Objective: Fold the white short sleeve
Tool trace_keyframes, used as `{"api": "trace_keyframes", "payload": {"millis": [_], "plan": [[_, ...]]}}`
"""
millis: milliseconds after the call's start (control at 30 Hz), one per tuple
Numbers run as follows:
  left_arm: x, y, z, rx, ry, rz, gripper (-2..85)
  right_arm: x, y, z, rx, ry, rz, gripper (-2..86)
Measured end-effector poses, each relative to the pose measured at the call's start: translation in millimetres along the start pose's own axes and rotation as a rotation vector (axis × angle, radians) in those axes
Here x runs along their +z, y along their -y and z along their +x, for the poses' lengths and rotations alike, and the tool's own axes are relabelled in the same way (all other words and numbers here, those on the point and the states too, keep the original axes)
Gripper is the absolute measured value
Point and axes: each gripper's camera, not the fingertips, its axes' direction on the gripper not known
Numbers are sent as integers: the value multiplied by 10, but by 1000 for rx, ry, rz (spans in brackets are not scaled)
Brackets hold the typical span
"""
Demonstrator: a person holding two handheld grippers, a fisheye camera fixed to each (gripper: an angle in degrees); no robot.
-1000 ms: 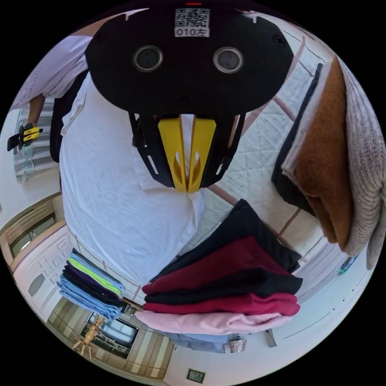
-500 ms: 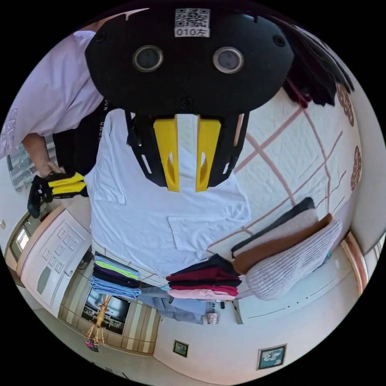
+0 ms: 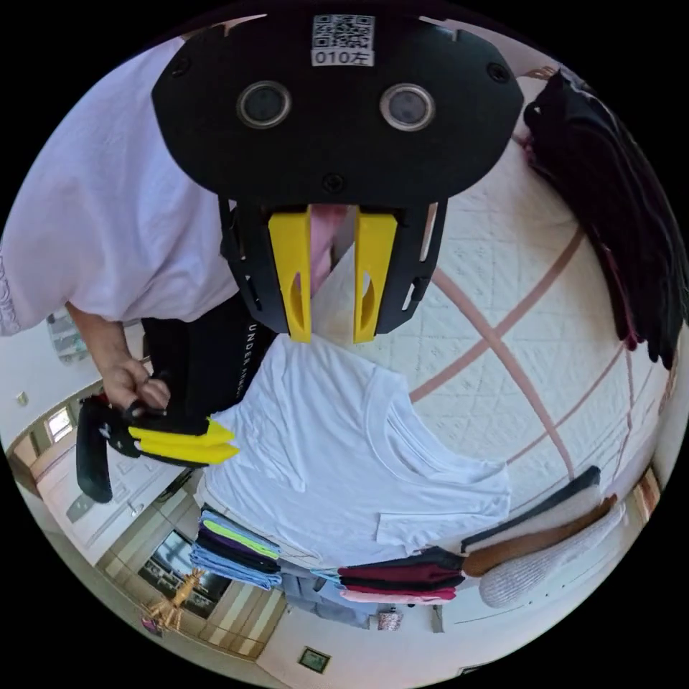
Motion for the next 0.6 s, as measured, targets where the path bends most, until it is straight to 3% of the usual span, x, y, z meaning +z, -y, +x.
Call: {"api": "trace_keyframes", "payload": {"millis": [167,300,600], "plan": [[13,-60,-274,-154,-61,70,79,58,162,-480,-174,-97,-15,86],[-95,-201,-342,-192,11,111,73,44,203,-550,-177,-48,10,86],[37,-255,-611,-283,-103,160,37,53,276,-733,-201,-5,29,85]]}}
